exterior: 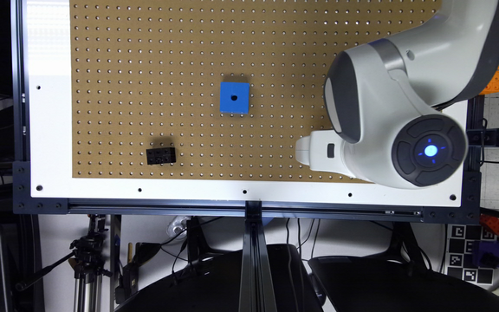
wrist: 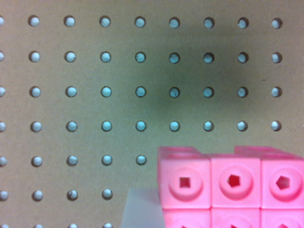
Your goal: Pick up pink block.
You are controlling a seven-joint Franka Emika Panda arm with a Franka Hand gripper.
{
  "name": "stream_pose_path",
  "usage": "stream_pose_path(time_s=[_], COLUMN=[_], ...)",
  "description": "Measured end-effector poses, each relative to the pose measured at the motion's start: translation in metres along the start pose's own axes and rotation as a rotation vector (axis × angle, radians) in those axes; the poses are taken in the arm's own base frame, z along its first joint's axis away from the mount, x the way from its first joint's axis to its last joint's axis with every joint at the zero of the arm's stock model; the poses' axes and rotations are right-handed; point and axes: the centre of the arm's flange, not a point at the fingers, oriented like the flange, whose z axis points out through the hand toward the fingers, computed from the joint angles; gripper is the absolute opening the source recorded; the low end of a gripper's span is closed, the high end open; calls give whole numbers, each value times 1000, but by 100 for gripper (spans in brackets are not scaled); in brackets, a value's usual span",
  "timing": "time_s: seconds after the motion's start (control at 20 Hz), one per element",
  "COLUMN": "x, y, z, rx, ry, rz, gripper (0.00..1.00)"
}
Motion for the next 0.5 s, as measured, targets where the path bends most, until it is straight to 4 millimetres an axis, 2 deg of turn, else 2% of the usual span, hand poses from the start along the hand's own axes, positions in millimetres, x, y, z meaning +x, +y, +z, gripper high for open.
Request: stream_pose_path(time_s=[0.5], x=[-2], y=[1], z=[-45], rx=[0], ry=[9], rz=[-3], gripper=[0])
